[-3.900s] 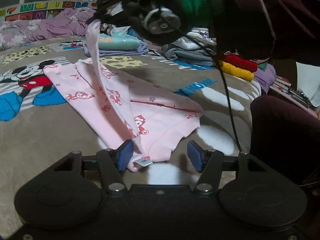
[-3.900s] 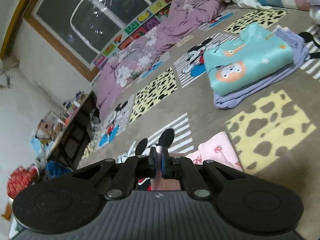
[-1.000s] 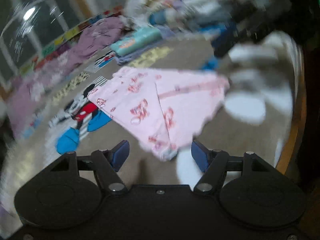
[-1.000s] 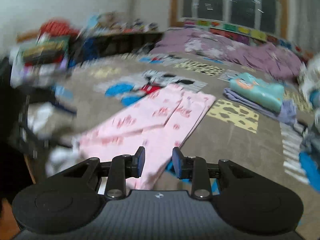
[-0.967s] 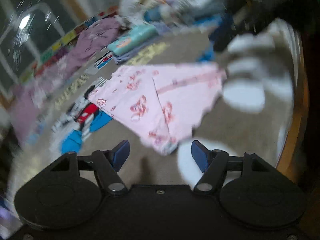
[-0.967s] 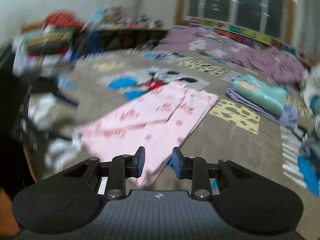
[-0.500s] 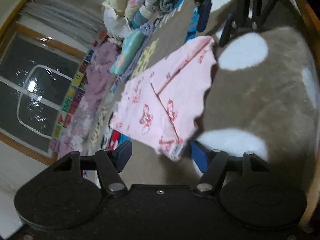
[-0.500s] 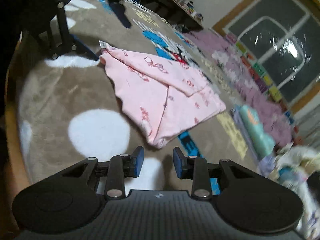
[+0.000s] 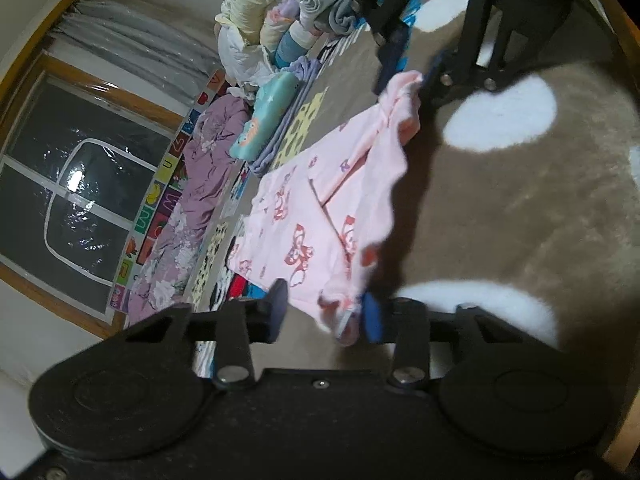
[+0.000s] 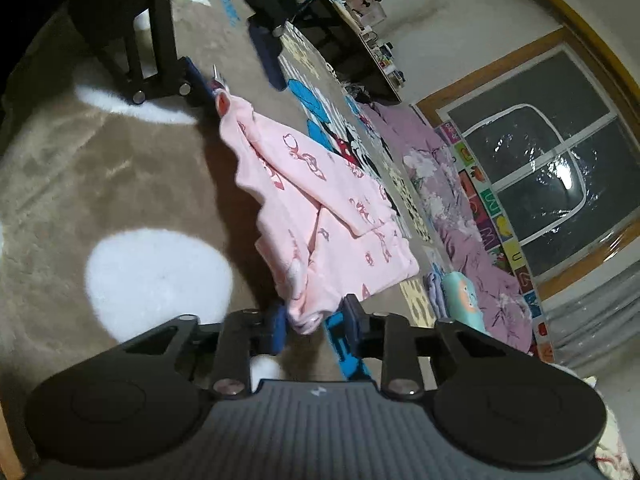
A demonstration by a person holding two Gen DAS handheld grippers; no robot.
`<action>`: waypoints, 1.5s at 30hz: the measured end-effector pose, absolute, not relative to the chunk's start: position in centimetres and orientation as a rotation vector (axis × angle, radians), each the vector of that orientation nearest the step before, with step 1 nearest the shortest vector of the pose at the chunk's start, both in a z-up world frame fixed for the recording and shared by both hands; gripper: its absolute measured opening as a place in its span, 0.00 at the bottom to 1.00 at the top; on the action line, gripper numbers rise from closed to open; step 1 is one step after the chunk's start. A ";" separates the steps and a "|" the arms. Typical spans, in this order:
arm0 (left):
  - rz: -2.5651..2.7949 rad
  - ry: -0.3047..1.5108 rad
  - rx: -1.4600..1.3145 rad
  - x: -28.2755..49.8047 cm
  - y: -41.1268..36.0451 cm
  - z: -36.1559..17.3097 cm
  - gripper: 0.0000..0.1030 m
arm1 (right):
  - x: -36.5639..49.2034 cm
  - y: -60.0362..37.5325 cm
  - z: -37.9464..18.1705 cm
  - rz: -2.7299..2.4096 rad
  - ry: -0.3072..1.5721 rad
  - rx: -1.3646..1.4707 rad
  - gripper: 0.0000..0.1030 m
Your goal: Fold clothes
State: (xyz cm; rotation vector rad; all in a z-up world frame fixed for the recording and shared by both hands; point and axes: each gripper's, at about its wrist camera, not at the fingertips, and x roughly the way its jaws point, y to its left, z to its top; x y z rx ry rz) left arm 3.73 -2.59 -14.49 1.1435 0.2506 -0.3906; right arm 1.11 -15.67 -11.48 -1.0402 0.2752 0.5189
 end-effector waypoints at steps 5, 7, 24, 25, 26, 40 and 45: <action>-0.386 0.275 1.140 2.7 -2.6 -14.1 0.09 | 0.5 -16.5 -9.9 0.551 0.312 -0.951 0.13; -0.388 0.279 1.126 2.2 -2.4 -13.5 0.08 | -0.2 -16.8 -8.9 0.574 0.313 -0.921 0.11; -0.489 0.289 0.899 -2.4 0.3 -6.7 0.09 | -6.8 -18.9 -3.1 0.699 0.208 -0.889 0.11; -0.492 0.294 0.871 -1.9 0.4 -6.4 0.10 | -6.6 -18.9 -2.9 0.690 0.202 -0.878 0.11; -0.498 0.293 0.848 -1.2 0.6 -6.1 0.11 | -6.3 -18.9 -3.0 0.682 0.199 -0.878 0.12; -0.632 0.354 0.628 3.0 3.3 -6.5 0.39 | -3.1 -19.9 -4.8 0.731 0.229 -0.749 0.43; -0.711 0.374 0.462 4.0 4.7 -6.3 0.09 | -2.0 -20.7 -4.7 0.856 0.298 -0.618 0.12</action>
